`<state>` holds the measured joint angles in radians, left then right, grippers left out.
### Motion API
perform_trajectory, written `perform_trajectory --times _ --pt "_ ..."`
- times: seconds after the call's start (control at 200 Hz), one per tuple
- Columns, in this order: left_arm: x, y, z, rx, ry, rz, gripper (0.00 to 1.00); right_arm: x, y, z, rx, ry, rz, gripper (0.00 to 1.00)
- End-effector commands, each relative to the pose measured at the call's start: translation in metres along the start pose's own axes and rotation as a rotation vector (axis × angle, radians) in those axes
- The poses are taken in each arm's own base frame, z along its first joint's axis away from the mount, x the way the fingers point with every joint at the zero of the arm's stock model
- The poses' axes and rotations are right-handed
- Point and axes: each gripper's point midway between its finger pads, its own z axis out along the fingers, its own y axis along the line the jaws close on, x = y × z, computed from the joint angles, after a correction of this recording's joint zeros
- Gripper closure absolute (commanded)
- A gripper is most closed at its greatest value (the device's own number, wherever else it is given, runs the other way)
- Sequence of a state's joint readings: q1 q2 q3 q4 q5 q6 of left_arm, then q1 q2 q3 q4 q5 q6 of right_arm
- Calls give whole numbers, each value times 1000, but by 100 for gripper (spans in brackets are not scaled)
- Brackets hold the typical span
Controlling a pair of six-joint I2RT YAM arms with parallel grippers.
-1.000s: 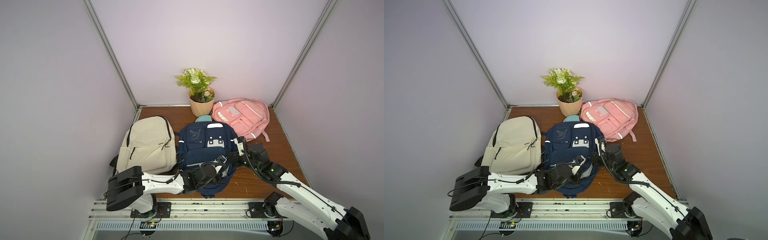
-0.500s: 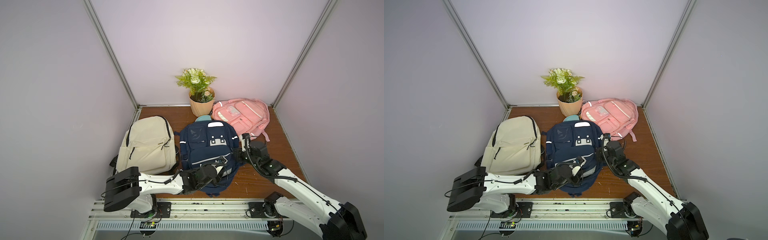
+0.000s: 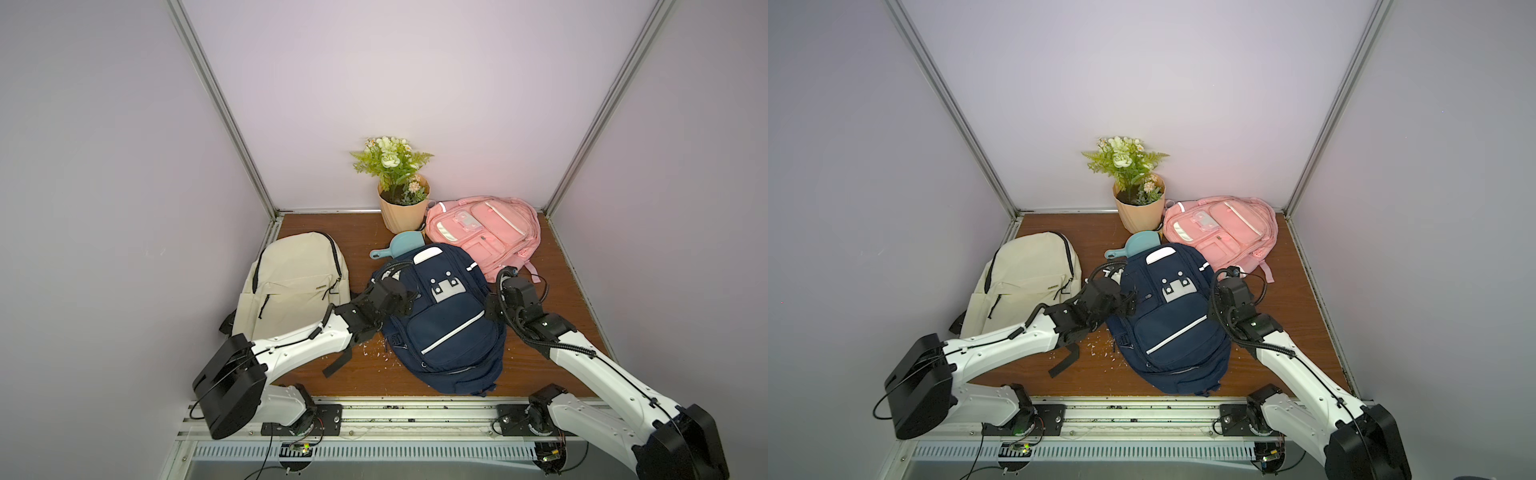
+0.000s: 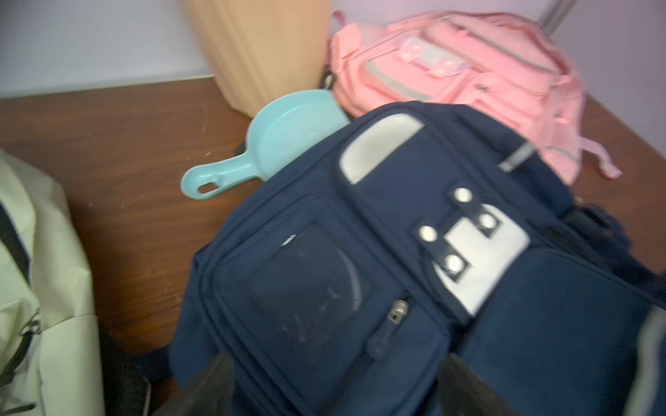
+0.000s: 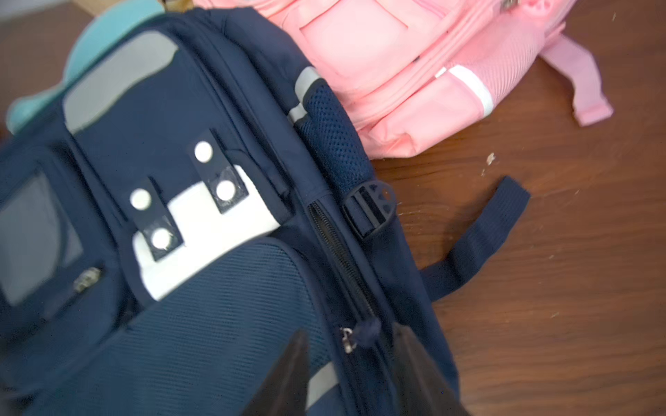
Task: Zip up the backpack
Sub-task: Adjust the backpack at the center of the board.
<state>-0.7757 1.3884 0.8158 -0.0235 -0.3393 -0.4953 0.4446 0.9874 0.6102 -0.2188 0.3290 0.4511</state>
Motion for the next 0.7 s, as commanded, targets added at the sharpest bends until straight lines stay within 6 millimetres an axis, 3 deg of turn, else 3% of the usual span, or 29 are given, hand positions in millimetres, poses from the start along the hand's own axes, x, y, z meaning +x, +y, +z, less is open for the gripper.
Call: perform_trajectory --times 0.0,0.145,0.225,0.34,0.455,0.555,0.626,0.696 --pt "19 41 20 -112 132 -98 3 3 -8 -6 30 13 63 41" --pt "26 57 49 -137 194 -121 1 34 -13 -3 32 108 133 32" --pt "30 49 64 -100 218 -107 0 52 -15 0 27 153 167 29" --pt "42 38 80 -56 265 -106 8 74 -16 5 19 199 199 26" --pt "56 34 88 -29 299 -114 26 92 -6 12 -44 247 225 25" --pt "61 25 87 19 303 -124 51 102 4 19 -97 286 232 28" --pt "58 16 80 23 283 -102 65 103 8 22 -106 297 233 36" --pt "50 3 71 14 253 -56 76 98 6 23 -91 282 226 51"
